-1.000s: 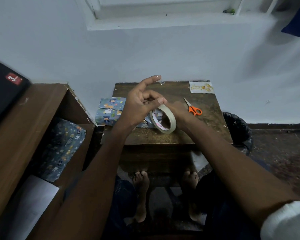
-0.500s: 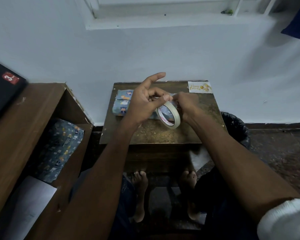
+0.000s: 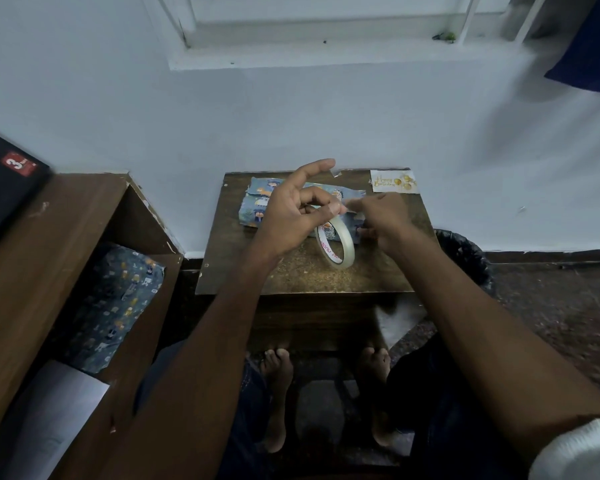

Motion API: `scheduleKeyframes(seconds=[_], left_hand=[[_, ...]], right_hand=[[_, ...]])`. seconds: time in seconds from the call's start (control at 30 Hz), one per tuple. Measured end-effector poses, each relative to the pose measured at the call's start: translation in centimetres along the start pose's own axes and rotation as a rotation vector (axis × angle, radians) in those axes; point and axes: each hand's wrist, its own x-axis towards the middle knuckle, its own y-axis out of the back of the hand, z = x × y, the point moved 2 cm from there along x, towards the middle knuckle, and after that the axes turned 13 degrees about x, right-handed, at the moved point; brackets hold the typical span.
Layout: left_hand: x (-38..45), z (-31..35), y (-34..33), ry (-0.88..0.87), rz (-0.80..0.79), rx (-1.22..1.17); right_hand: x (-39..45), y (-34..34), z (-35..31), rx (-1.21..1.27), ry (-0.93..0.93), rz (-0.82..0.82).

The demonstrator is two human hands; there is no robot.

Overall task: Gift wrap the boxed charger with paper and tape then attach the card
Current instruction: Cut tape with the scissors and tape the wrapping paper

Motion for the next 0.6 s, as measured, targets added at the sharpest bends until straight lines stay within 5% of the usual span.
scheduleKeyframes(seconds=[0.07, 0.13, 0.2, 0.3, 0.37, 0.6], left_hand=[[0.0, 0.0, 0.0, -0.006, 0.004, -0.001], [0.1, 0.1, 0.0, -0.010, 0.015, -0.002], [0.2, 0.3, 0.1, -0.018, 0.028, -0.014], [0.5, 0.4, 0.1, -0.023, 0.019, -0.040], [0.5, 0.5, 0.2, -0.016, 0.008, -0.060], [0.4, 0.3, 0.6, 0.012, 0.057, -0.063]], right_hand=[[-0.2, -0.4, 0.5, -0.067, 0.037, 0.077], [-1.0, 0.0, -0.5, -0.323, 0.394, 0.216], [-2.2, -0.2, -2.1, -0.362, 0.716, 0.071], [-3.5, -0.5, -3.2, -0.178, 0.577, -0.596], [-4.1, -0.4, -3.0, -0.138, 0.445, -0.837], [-3.7, 0.4, -2.6, -0.203, 0.453, -0.731]])
